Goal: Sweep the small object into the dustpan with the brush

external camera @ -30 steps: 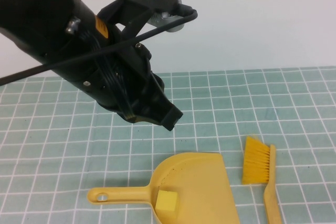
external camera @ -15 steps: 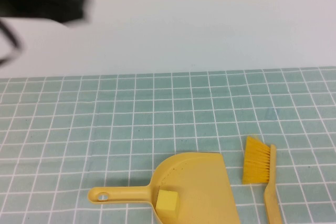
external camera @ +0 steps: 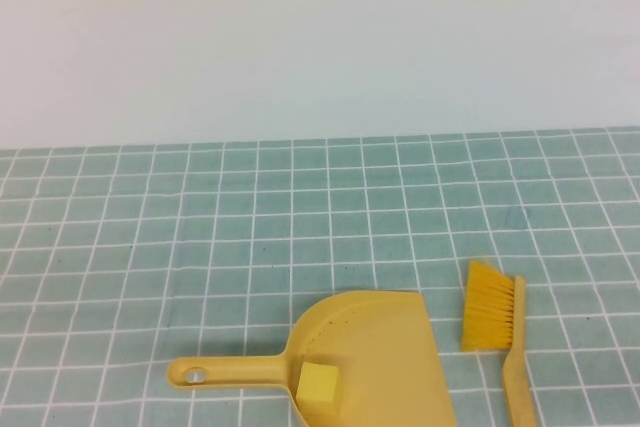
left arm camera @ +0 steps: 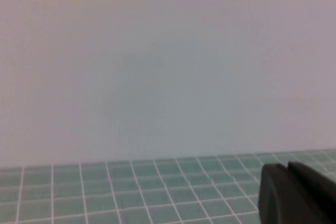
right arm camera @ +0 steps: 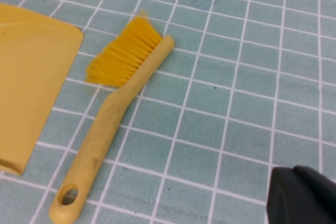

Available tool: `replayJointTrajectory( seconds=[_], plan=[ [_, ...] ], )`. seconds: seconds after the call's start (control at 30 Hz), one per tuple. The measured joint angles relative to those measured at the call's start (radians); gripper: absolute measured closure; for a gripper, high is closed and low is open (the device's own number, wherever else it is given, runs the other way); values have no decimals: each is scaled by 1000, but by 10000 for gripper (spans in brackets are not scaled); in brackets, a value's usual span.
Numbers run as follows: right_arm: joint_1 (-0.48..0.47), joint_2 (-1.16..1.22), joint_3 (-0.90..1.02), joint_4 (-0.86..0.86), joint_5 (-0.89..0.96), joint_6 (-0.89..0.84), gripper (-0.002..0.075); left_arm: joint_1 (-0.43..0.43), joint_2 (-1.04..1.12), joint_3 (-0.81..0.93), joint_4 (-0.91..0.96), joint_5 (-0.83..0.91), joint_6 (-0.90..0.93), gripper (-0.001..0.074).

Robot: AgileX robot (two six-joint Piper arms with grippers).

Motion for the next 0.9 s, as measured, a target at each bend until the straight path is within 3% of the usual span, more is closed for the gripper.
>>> replayJointTrajectory(
  seconds=[0.23, 0.4, 0.57, 0.73, 0.9],
  plan=[
    [0, 0, 0, -1, 0, 0, 727, 2, -218, 209, -11, -17, -5, 736],
    [0, 0, 0, -2, 0, 0, 727, 2, -225, 309, 8, -123, -32, 736],
    [0, 0, 0, -2, 0, 2, 727, 2, -225, 371, 144, -161, -154, 736],
    [0, 0, 0, -2, 0, 2, 727, 21, -254, 369, 158, 10, -183, 737],
    [0, 0, 0, -2, 0, 2, 727, 106, -273, 369, 171, 173, -248, 736]
  ],
)
